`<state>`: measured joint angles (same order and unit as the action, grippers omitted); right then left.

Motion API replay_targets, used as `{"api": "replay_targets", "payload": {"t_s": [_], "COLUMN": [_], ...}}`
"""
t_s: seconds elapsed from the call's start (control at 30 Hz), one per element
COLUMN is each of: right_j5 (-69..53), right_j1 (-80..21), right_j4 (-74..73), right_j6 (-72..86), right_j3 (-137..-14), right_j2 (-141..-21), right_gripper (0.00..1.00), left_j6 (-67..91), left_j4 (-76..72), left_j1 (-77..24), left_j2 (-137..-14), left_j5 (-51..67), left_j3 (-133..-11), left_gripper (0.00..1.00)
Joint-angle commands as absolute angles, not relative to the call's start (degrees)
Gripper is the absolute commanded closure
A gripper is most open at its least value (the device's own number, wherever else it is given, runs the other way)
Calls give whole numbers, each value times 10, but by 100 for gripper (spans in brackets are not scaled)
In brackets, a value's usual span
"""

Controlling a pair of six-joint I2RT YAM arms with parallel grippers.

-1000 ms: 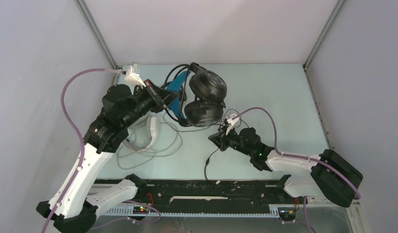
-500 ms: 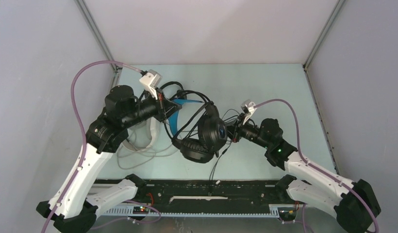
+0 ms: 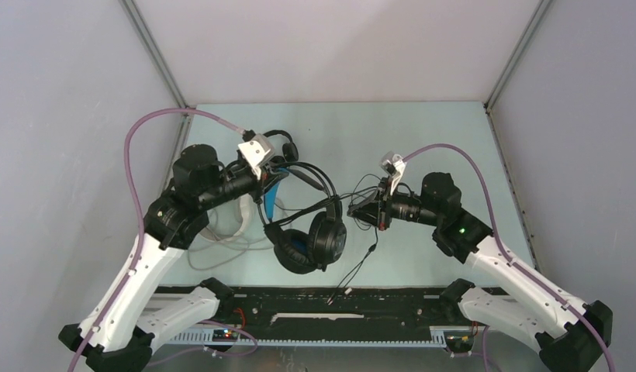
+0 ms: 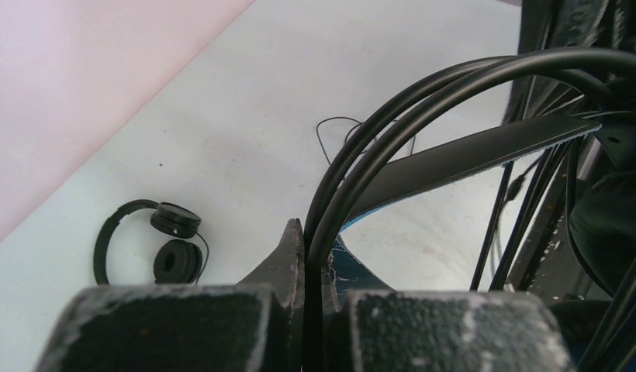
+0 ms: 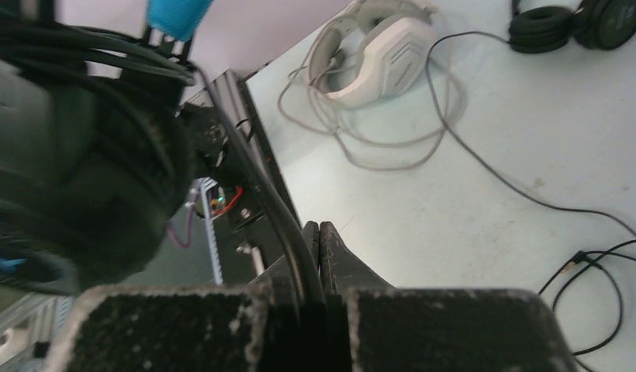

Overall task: Wrap the headphones
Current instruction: Wrap the headphones cable around the headphones.

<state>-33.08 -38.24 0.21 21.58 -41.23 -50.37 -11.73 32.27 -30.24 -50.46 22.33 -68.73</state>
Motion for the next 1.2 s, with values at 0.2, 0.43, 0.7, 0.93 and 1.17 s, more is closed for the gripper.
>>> {"api": "replay_targets", "payload": {"t_s": [0.2,0.43,0.7,0.93,1.17], "right_j5": [-553,-650,-646,-629,-589], "right_j1": [-318,-302,-292,-292,-298], "right_j4": [-96,-113,-44,25,84], "right_j6": [249,272,358,420,482], "right_j3": [-511,-518,-519,-518,-540], "right_j2": [-518,-545,-579,-594,-628], "right_gripper": [100,100,100,100,93], "left_j6": [-261,-297,-326,-305,-242], "left_j4": [359,368,367,336,289], "left_j1": [-301,-306,-338,-352,-372], "left_j2": [-514,-532,-547,-550,-554], "left_j5": [176,121,26,-62,-186], "left_j3": [-673,-661,-656,-647,-643], "left_gripper": [100,100,100,100,100]}}
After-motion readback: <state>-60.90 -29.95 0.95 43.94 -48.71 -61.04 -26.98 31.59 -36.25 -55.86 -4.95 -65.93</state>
